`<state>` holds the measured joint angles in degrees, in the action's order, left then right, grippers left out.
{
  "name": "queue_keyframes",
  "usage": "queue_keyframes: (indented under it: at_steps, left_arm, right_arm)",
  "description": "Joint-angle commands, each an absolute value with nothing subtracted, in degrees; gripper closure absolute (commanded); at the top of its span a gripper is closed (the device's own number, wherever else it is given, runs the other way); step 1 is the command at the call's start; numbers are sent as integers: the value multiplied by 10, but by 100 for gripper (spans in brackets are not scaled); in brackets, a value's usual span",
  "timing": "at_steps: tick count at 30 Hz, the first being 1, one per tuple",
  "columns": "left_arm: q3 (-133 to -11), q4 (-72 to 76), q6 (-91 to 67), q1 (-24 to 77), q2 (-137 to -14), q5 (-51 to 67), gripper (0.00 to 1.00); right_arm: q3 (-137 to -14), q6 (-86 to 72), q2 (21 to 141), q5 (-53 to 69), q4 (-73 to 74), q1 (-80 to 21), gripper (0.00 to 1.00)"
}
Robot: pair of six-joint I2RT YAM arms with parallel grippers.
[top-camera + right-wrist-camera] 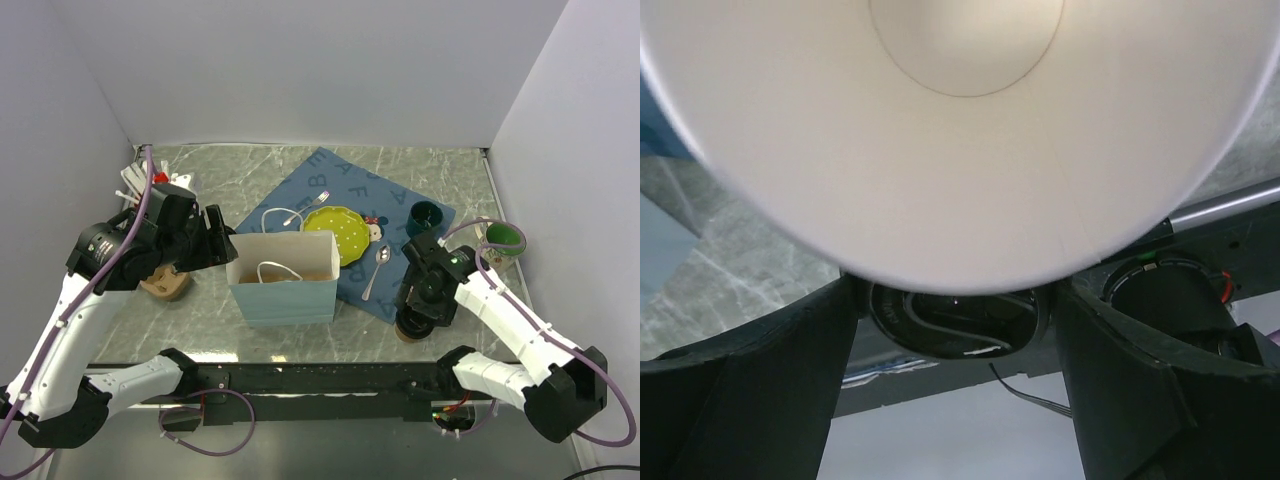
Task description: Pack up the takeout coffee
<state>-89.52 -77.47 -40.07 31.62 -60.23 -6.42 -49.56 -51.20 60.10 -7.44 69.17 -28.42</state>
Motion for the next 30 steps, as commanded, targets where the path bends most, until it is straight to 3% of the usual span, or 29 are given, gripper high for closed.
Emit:
queue_keyframes:
  at_steps: [1, 12, 20, 27, 30]
  left_arm:
    - [-906, -787, -391, 315, -601, -75, 29]
    - [-900, -787, -395, 315, -600, -88, 27]
    - [-885, -758, -392, 315, -609, -81, 30]
    - [-847, -746, -401, 315, -627, -83, 40]
    - [-842, -731, -391, 315, -632, -94, 51]
  right_arm:
    - [-499, -521, 606, -91, 685, -292, 21]
    - [-544, -480, 594, -74, 706, -314, 37]
    - [-631, -473, 598, -69, 761, -423, 44]
    - [-758, -467, 606, -120, 828, -447, 50]
    - [-835, -421, 618, -160, 840, -448, 51]
